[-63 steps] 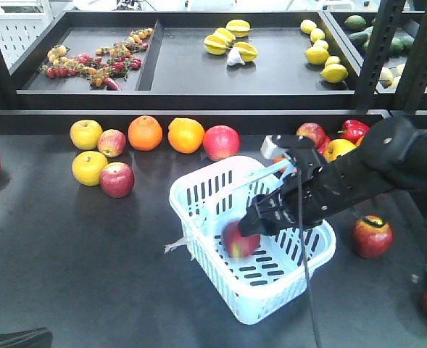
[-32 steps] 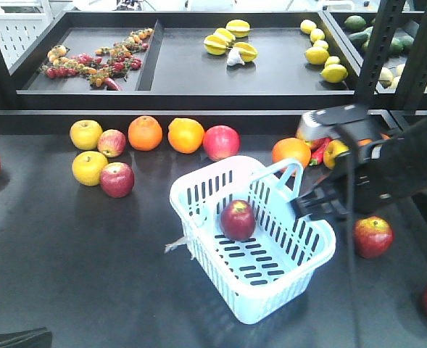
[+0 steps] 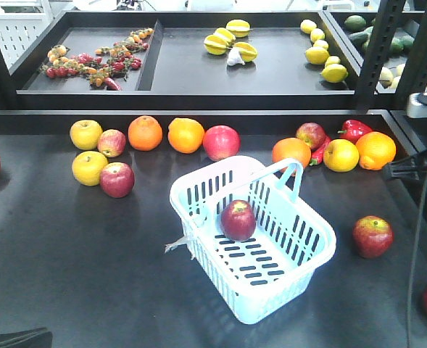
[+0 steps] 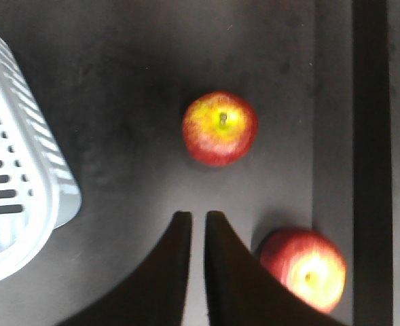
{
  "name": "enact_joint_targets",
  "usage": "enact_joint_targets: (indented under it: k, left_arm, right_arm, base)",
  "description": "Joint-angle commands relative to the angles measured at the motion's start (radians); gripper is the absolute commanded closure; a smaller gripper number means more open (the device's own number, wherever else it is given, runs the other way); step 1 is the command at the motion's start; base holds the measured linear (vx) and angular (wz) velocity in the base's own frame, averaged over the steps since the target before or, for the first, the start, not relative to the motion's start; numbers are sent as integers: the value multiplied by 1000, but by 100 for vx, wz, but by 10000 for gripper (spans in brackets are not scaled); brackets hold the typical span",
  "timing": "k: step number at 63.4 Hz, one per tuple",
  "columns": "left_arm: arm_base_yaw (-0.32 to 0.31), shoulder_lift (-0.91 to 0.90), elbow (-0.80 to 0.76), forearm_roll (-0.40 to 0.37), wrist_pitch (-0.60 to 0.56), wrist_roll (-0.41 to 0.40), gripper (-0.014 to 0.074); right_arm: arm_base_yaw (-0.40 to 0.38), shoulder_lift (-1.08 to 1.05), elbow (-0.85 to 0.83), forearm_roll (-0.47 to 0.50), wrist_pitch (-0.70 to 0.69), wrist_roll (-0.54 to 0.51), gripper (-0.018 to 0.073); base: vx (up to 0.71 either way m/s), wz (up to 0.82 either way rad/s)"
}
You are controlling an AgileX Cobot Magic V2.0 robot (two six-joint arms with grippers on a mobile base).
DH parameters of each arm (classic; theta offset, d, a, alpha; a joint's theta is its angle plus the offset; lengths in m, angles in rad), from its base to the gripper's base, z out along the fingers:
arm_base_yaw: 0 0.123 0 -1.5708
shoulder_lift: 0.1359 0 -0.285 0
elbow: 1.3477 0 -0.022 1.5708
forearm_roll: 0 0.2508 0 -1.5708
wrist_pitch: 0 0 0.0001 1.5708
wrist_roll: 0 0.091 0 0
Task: Pick three apples into basket with both arms
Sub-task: 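Open the right gripper and lift it out of the basket, then reach the right gripper down onto the next red apple beside the basket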
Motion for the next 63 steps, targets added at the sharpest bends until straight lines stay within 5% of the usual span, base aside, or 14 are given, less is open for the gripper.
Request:
enact_joint_targets:
  k: [1,13,20,63]
  left_arm:
    - [-2,3,-25,-22,-61,-8,604]
    - [-2,3,-25,-22,-61,-8,604]
    - [-2,3,-25,-21,-61,-8,604]
    - [-2,3,-25,-21,-61,-8,604]
  right_arm:
    - [-9,44,-85,18,-29,-48,347]
    - [-9,210,-240,3,32,-15,-36]
    - [-9,300,-320,-8,67,24,-166]
    - [-52,696,-518,-14,121,65,-86]
  base:
    - [0,0]
    - [0,0]
    - [0,0]
    - [0,0]
